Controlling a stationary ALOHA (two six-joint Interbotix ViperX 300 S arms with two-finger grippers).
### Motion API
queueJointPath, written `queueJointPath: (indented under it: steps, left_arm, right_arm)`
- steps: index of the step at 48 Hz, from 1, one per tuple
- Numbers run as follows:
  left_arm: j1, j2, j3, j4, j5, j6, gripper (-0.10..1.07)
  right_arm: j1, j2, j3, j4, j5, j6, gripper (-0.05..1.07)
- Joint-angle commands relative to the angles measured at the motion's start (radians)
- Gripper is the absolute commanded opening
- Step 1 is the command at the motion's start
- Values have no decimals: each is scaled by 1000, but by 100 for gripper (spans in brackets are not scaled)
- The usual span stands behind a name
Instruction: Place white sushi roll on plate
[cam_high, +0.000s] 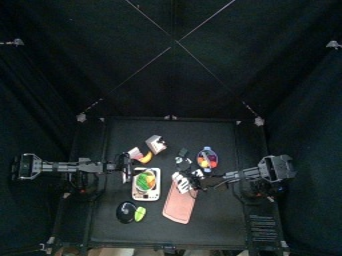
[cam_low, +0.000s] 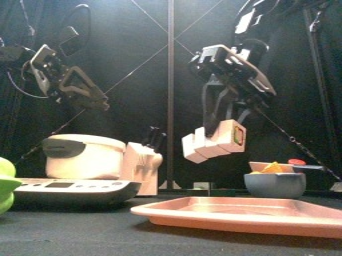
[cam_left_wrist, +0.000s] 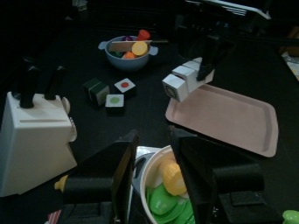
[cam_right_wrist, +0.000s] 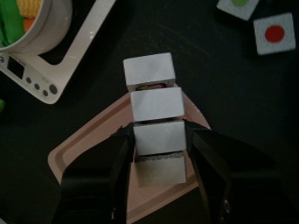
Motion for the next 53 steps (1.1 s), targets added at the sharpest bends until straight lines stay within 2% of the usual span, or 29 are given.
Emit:
queueJointPath:
  steps: [1, 13, 20, 37, 43, 53]
  left_arm:
    - [-3, -2, -15, -17, -9, -3, 76]
    - [-89, -2, -8, -118, -9, -2, 76]
    - [-133, -2, -6, -163, -9, -2, 76]
    - [-166, 2, -5, -199, -11, -2, 76]
    - [-167, 2, -2, -196, -11, 0, 76]
    - [-166, 2, 6, -199, -11, 0, 76]
  right_arm:
    - [51, -14, -9, -58, 38, 138, 70]
    - [173, 74, -67, -158, 225, 499, 70]
    - [222, 135, -123, -170, 308, 606, 70]
    - [252, 301, -299, -95, 391, 632, 70]
    - [252, 318, -311, -67, 423, 634, 70]
    - [245, 334, -318, -52, 407, 635, 71]
